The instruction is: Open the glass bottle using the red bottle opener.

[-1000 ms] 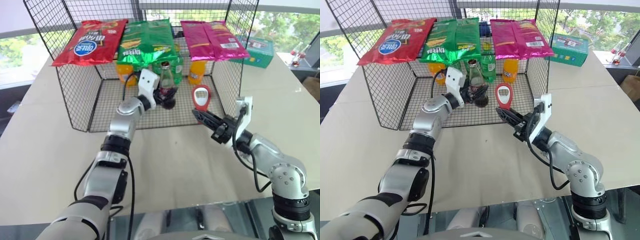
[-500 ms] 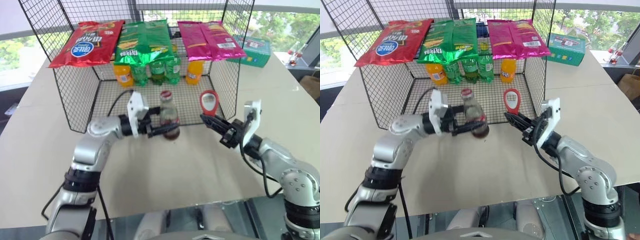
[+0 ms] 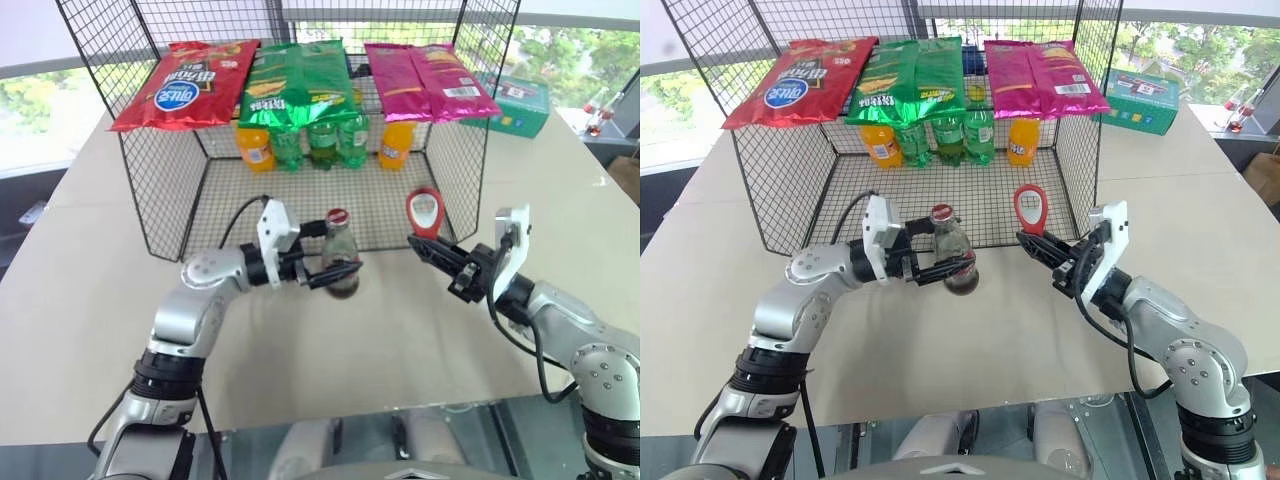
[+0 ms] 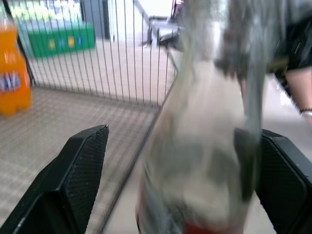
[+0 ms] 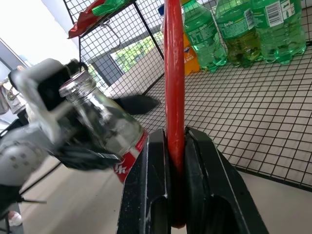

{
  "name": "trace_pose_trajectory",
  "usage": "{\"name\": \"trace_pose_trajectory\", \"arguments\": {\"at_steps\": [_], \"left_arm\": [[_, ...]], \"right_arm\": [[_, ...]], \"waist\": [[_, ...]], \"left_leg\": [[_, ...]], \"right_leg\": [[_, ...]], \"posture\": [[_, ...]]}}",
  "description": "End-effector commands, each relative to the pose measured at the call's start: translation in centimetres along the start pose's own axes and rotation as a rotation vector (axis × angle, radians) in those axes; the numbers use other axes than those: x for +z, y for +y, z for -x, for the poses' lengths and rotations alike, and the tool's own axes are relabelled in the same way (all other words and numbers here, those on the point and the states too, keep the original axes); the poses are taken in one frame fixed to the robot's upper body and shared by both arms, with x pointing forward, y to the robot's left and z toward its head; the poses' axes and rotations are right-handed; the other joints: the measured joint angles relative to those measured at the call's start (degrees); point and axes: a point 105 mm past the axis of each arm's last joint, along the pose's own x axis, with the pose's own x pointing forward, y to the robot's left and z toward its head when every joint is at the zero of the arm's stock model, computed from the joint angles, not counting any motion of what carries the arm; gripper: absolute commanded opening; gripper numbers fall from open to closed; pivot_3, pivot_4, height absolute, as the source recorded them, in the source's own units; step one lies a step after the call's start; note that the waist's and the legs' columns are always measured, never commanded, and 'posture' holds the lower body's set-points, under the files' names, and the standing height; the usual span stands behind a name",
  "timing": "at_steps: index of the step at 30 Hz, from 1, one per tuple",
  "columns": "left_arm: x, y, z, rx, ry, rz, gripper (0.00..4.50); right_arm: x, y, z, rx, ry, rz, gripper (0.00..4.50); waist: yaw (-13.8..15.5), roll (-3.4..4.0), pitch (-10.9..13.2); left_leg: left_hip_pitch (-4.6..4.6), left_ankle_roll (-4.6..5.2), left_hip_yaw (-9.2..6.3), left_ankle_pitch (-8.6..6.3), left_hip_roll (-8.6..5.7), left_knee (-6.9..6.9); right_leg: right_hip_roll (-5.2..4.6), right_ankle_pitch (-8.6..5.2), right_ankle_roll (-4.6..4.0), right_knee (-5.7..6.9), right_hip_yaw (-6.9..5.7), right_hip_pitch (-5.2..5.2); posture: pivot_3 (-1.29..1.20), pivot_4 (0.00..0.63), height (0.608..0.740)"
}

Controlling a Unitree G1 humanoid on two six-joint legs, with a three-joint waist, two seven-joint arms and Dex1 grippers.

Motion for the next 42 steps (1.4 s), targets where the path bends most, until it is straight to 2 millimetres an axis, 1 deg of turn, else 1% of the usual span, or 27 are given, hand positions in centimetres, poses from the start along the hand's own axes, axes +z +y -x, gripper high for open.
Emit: {"name": "trace_pose_trajectory", "arguments": {"at_steps": [1,5,9,13,17,20,22,23,24,25,27,31,32,35,38,39,40,42], "left_arm": [[2.8,-0.8,-0.1,-0.045,-0.041,0.004,4.41],[3.1,-0.7,-0.2,-0.061,-0.026,0.037,4.41],[2.5,-1.1,-0.2,-0.077,-0.003,0.037,4.41],[1.5,-1.5,0.2,-0.083,0.019,0.041,4.41],[1.5,-1.1,0.3,-0.073,-0.001,0.049,4.41],[1.7,-1.0,0.4,-0.081,-0.02,0.052,3.64],[1.9,-0.9,0.3,-0.086,-0.035,0.055,2.72],[1.9,-1.0,0.3,-0.092,-0.037,0.055,2.35],[2.0,-1.1,0.3,-0.1,-0.037,0.056,1.83],[1.9,-1.1,0.3,-0.103,-0.034,0.057,1.67],[1.8,-1.2,0.4,-0.105,-0.033,0.058,1.61],[1.6,-1.4,0.5,-0.106,-0.028,0.054,1.6],[1.5,-1.4,0.4,-0.105,-0.028,0.054,1.6],[1.4,-1.6,0.4,-0.108,-0.025,0.047,1.59],[1.4,-1.6,0.3,-0.109,-0.025,0.043,1.58],[1.4,-1.5,0.3,-0.108,-0.025,0.041,1.58],[1.4,-1.5,0.2,-0.109,-0.023,0.039,1.58],[1.3,-1.6,0.2,-0.111,-0.021,0.037,1.57]], "right_arm": [[1.0,1.1,0.2,0.024,-0.034,0.074,0.0],[1.1,0.9,0.3,0.011,-0.041,0.11,0.0],[1.1,0.9,0.3,0.005,-0.049,0.128,0.0],[1.1,1.0,0.5,-0.001,-0.052,0.142,0.0],[1.0,1.1,0.6,-0.008,-0.054,0.146,0.0],[1.0,1.2,0.6,-0.008,-0.054,0.16,0.0],[1.1,1.3,0.6,-0.009,-0.05,0.199,0.0],[1.1,1.3,0.6,-0.008,-0.047,0.216,0.0],[1.0,1.3,0.5,-0.006,-0.044,0.236,0.0],[1.0,1.4,0.5,-0.003,-0.038,0.256,0.0],[0.9,1.6,0.3,0.008,-0.025,0.307,0.0],[2.2,2.4,-1.4,0.016,-0.048,0.576,0.0],[2.5,2.5,-1.7,0.013,-0.056,0.621,0.0],[2.7,2.7,-3.2,0.024,-0.055,0.845,0.0],[2.1,3.3,-4.2,0.061,-0.062,1.002,0.0],[1.6,3.4,-4.5,0.078,-0.062,1.055,0.0],[0.6,3.6,-4.7,0.11,-0.046,1.151,0.0],[-0.9,3.6,-4.9,0.159,-0.023,1.265,0.0]], "waist": [[-0.06,0.0,0.0],[-0.06,0.0,0.0],[-0.06,0.0,0.0],[-0.05,0.0,0.0],[0.06,0.0,0.0],[0.06,0.0,0.0],[0.05,0.0,0.0],[0.04,0.0,0.0],[0.05,-0.01,-0.01],[0.03,0.0,-0.02],[-0.01,0.0,-0.02],[-0.2,0.0,-0.02],[-0.22,0.0,-0.02],[-0.09,-0.01,-0.03],[0.05,-0.03,-0.04],[0.04,-0.04,-0.04],[0.02,-0.04,-0.05],[-0.03,-0.04,-0.05]], "left_leg": [[0.0,0.0,0.0,0.0,0.0,0.0],[0.01,0.0,0.0,0.0,0.0,0.0],[0.02,0.0,0.02,0.0,0.0,0.02],[0.02,0.0,0.02,0.0,0.0,0.02],[0.02,0.0,0.01,0.0,0.0,0.02],[0.02,0.0,0.01,0.0,0.0,0.03],[0.03,0.0,0.02,0.0,0.0,0.04],[0.03,0.0,0.02,0.0,0.0,0.03],[0.03,0.0,0.02,0.0,0.0,0.04],[0.03,0.0,0.01,0.0,0.0,0.04],[0.03,0.0,0.04,0.0,-0.01,0.03],[0.04,0.0,0.06,0.0,-0.01,0.05],[0.07,0.0,0.1,0.0,-0.01,0.06],[0.1,-0.01,0.08,0.01,0.0,0.06],[0.09,-0.01,0.08,0.01,-0.02,0.08],[0.09,-0.01,0.08,0.01,-0.02,0.09],[0.09,-0.01,0.08,0.01,-0.03,0.09],[0.09,-0.01,0.09,0.01,-0.04,0.09]], "right_leg": [[0.0,0.0,0.0,0.0,0.0,0.0],[0.02,0.0,0.0,0.02,-0.01,-0.01],[0.03,0.0,0.0,0.06,0.01,0.0],[0.03,0.0,0.0,0.05,0.01,0.0],[0.02,0.0,0.0,0.05,0.01,0.0],[0.01,0.0,0.0,0.07,0.01,0.01],[0.02,0.0,0.0,0.08,0.01,0.01],[0.02,0.0,0.0,0.08,0.01,0.0],[0.02,0.0,0.0,0.08,0.0,0.0],[0.02,0.0,0.0,0.07,0.0,0.01],[0.01,0.0,0.0,0.06,0.02,0.0],[0.02,0.0,0.0,0.09,0.03,0.0],[0.03,0.0,0.0,0.14,0.07,-0.01],[0.04,0.0,0.0,0.2,0.05,-0.01],[0.03,0.0,0.0,0.17,0.04,-0.02],[0.02,0.0,0.0,0.16,0.04,-0.02],[0.01,0.0,0.0,0.16,0.04,-0.01],[0.02,0.0,0.0,0.16,0.04,-0.02]], "posture": [[0.0,0.15,0.74],[0.0,0.15,0.74],[0.0,0.15,0.74],[0.0,0.15,0.74],[0.0,0.15,0.74],[0.0,0.15,0.74],[0.0,0.15,0.74],[0.0,0.15,0.74],[0.0,0.15,0.74],[0.0,0.15,0.74],[0.0,0.15,0.74],[0.0,0.15,0.74],[0.0,0.15,0.74],[0.0,0.15,0.74],[0.0,0.15,0.74],[0.0,0.15,0.74],[0.0,0.15,0.74],[0.0,0.15,0.74]]}}
